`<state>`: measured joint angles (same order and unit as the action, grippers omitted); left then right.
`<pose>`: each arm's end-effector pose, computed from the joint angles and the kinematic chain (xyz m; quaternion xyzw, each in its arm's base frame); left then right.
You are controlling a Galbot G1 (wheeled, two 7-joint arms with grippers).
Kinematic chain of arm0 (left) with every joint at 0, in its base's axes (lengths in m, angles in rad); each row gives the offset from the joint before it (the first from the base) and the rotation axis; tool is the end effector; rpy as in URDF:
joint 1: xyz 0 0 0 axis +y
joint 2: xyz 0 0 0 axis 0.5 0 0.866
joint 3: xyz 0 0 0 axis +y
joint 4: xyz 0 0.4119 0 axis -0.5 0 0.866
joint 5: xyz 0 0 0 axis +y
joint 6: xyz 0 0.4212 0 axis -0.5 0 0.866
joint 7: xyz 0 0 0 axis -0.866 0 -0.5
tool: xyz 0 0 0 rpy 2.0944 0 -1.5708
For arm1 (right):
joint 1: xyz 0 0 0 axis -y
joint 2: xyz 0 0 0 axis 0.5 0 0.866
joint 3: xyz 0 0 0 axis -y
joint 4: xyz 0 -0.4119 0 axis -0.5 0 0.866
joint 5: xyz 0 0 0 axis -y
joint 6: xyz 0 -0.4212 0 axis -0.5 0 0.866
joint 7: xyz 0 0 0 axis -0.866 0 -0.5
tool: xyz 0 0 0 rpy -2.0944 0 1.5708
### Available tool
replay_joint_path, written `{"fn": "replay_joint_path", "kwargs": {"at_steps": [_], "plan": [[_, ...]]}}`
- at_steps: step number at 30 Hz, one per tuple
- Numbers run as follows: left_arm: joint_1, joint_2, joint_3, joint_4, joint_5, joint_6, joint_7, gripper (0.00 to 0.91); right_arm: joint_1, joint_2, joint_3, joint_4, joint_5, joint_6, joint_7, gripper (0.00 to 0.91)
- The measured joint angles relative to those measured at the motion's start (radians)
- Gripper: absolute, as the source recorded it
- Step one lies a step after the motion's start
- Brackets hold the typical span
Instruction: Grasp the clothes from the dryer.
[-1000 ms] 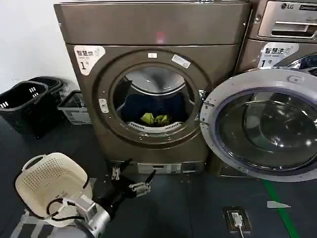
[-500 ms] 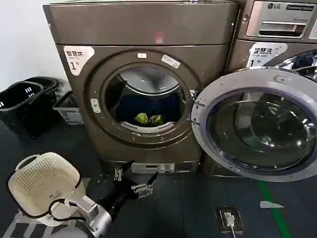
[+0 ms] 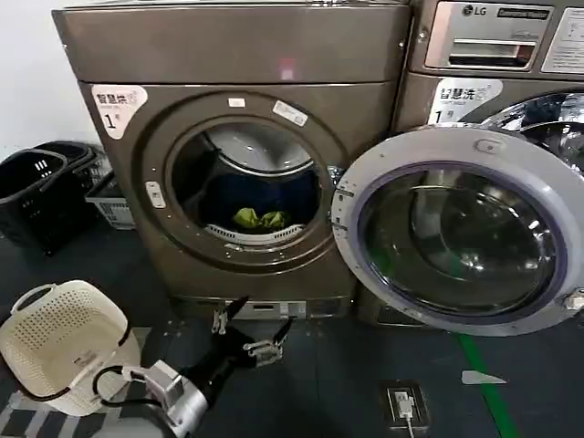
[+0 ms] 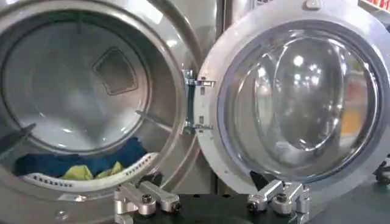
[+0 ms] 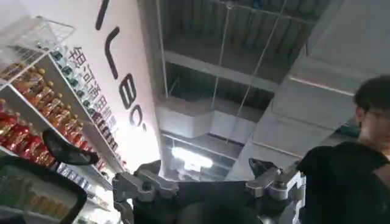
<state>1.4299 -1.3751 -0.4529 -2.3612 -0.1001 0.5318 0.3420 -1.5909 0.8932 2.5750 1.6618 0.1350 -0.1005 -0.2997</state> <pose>0.2315 0.0014 -0.2166 -0.2542 -0.9639 -0.0246 0.0752 -0.1959 -0.5240 0.0508 0.6234 0.6779 -0.3663 0.1329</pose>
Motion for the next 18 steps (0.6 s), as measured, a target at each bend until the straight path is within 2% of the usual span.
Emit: {"fn": "replay_joint_path", "kwargs": {"at_steps": [18], "plan": [[-0.009,0.002,-0.001,0.005,0.004,-0.013,-0.033,0.907,0.008,-0.004,-0.005,-0.007,0.061,0.027,-0.008,0.907]]}}
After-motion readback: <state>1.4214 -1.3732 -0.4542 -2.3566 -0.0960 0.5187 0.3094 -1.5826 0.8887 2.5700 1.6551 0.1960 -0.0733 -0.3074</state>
